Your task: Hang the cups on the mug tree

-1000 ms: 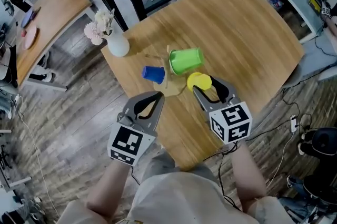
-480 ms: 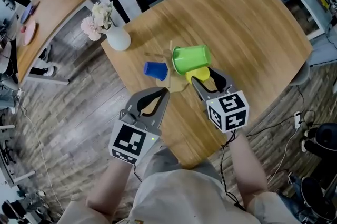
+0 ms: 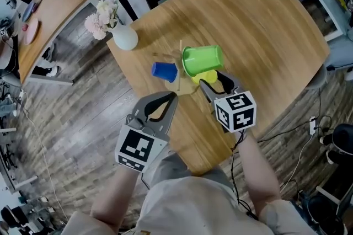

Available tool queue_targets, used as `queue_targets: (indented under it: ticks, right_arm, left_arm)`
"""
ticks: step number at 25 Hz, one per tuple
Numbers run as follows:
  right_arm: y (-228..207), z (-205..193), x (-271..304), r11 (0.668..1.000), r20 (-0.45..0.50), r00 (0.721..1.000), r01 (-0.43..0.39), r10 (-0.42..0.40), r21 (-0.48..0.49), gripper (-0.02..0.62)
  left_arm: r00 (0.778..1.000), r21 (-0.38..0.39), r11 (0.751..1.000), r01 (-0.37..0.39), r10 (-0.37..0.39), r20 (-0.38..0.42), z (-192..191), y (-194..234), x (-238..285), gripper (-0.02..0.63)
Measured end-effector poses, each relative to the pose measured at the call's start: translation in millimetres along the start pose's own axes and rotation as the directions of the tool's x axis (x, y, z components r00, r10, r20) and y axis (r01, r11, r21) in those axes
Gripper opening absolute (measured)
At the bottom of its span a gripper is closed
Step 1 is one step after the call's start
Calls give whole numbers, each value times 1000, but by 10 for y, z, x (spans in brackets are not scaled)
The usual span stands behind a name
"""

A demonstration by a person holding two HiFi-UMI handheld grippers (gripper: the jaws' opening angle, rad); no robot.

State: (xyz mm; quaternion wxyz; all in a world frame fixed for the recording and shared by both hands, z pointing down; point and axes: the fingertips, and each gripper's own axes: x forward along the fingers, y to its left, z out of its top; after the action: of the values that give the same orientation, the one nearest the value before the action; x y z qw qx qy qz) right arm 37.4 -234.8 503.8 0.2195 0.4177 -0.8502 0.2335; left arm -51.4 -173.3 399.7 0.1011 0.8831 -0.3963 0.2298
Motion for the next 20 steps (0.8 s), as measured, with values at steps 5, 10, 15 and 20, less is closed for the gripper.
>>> queue_targets:
  ticks: [5,10,15,20]
  right_arm:
    - [44,-40,127,1000,-14,1000,-23,23,12,236]
    - [81,-56,184,1000,-39,999,-24,24,-2,238]
    - [89,-98,188,1000,-64,998,-20,18,-19,255]
    - [96,-113,144,1000,-62,998,-6,5,-9,256]
  left_arm:
    - [1000,-6,1000,-9,9,-12,-94,33,6,3]
    - [1000,-7,1000,-7,7,-22,-123,4,-20,3]
    - [999,-6,1000,0,-1,-36,-174,-34,-53,3]
    - [999,0,1000,6,-6,-42,-214,-46,-66,2]
